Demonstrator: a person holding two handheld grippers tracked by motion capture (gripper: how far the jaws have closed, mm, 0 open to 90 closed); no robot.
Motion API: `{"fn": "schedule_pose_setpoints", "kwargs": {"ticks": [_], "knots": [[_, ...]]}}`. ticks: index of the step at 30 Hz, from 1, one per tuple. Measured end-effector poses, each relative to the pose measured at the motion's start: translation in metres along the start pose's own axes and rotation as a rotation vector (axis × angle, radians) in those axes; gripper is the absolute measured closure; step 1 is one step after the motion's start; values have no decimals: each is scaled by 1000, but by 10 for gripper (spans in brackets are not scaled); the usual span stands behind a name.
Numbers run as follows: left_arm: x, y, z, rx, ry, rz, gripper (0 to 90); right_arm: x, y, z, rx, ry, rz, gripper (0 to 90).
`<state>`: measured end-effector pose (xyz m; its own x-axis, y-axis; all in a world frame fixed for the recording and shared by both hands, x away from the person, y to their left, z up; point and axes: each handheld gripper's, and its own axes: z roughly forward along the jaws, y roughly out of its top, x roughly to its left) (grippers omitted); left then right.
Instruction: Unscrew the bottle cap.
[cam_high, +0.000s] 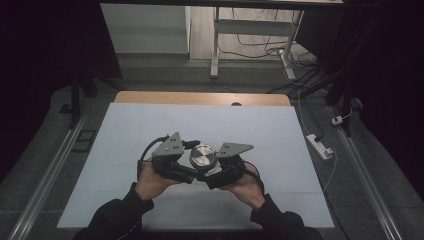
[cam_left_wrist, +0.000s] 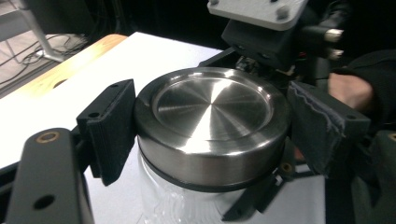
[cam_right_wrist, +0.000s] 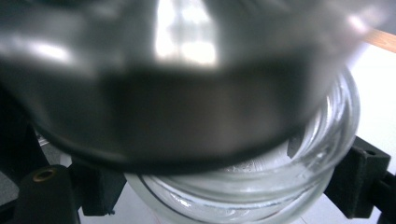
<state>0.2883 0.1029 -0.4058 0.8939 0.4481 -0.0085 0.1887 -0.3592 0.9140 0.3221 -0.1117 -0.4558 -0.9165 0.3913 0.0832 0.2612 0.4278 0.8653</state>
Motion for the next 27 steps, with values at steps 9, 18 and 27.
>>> {"fn": "schedule_pose_setpoints", "kwargs": {"ticks": [9,18,27], "knots": [[0,-1,-9,-28,-49,-11,208,-7,0,-3,-1,-14,-2,146],[-5,-3,-15,-33,-53,2,208,-16,0,-6,-2,-39,4,146],[-9,-8,-16,-24,-58,9,208,-26,2,-8,-12,-61,8,146]]}}
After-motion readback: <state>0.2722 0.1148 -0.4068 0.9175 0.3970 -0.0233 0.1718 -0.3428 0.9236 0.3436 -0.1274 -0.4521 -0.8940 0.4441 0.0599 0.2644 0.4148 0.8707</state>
